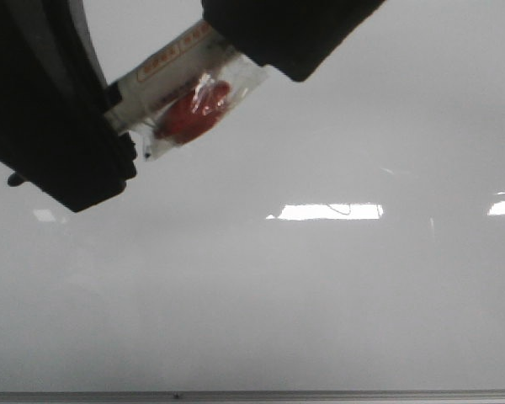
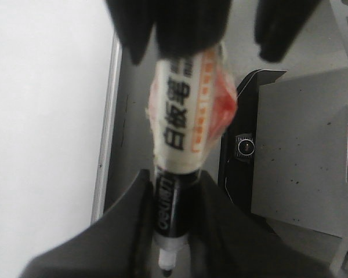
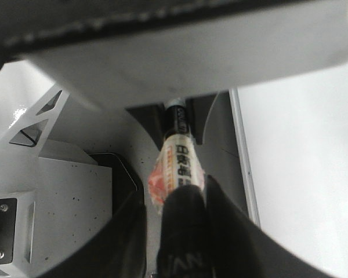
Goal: Write number 9 on whiteboard
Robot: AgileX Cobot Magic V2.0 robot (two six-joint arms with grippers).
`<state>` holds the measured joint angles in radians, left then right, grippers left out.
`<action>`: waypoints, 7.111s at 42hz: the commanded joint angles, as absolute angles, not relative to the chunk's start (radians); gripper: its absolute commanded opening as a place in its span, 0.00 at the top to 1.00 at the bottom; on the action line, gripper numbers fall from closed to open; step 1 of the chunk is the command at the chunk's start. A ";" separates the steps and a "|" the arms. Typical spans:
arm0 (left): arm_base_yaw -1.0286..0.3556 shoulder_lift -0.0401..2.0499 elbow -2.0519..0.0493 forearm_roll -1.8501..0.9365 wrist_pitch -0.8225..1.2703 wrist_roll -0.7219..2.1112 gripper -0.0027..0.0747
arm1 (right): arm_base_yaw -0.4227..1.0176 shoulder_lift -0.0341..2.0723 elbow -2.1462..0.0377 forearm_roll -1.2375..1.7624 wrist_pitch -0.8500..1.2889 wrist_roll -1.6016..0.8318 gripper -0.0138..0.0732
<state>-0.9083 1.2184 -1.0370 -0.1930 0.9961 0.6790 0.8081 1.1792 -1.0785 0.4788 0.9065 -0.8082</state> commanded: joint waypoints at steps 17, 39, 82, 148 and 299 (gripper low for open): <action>-0.916 1.194 -1.070 -0.212 0.954 0.677 0.90 | 0.809 1.167 -1.112 0.483 0.904 -0.808 0.75; -0.810 1.032 -1.070 -0.082 0.961 0.508 0.37 | 0.742 1.129 -1.166 0.154 0.978 -0.503 0.89; -0.385 0.811 -0.933 -0.098 0.874 0.357 0.44 | 0.321 1.079 -0.952 0.576 0.449 -0.489 0.89; -0.385 0.811 -0.933 -0.098 0.872 0.357 0.47 | 0.307 1.528 -1.188 0.509 0.641 -0.530 0.91; -0.045 1.277 -0.728 0.456 -0.148 -0.482 0.90 | 0.357 0.893 -1.102 0.090 1.158 -0.415 0.23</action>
